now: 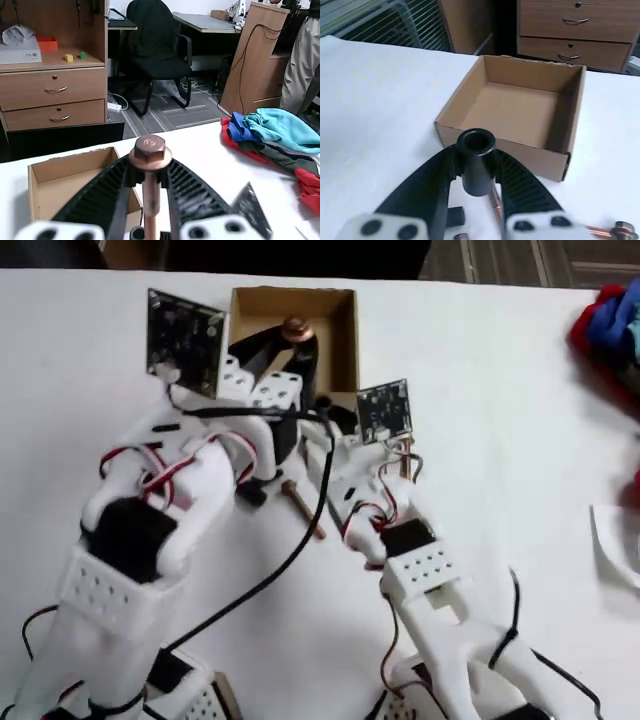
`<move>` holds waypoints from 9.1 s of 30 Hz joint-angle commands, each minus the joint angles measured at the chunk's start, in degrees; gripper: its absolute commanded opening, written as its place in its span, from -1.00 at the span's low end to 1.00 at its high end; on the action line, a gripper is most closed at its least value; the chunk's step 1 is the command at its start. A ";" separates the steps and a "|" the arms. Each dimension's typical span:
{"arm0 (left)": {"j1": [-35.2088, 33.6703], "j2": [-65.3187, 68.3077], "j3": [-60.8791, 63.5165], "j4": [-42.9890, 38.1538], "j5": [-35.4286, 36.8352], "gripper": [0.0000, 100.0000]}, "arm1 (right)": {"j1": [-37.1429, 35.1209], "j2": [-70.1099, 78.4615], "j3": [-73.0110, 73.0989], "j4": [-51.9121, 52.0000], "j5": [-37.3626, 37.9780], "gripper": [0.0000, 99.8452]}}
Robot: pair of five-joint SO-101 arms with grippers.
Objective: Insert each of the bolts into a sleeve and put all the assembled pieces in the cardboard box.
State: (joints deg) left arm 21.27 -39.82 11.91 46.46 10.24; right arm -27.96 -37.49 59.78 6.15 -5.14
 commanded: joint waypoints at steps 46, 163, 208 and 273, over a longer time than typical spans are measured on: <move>-4.13 5.71 1.19 0.18 11.34 -0.95 | -4.53 -19.74 -3.52 9.71 2.99 -0.96; -33.14 9.41 -8.04 30.59 -17.76 -0.66 | 9.71 6.90 -37.63 26.68 4.75 -0.96; -46.24 8.97 24.22 18.73 -17.67 -0.66 | 10.24 105.71 -142.51 50.42 4.57 -0.96; -43.34 9.49 24.40 13.27 -17.67 -0.66 | 8.22 72.40 -116.57 95.34 11.78 -0.88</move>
State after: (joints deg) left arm -22.07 -29.01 36.44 60.97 -7.25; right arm -15.30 44.79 -66.73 100.04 3.03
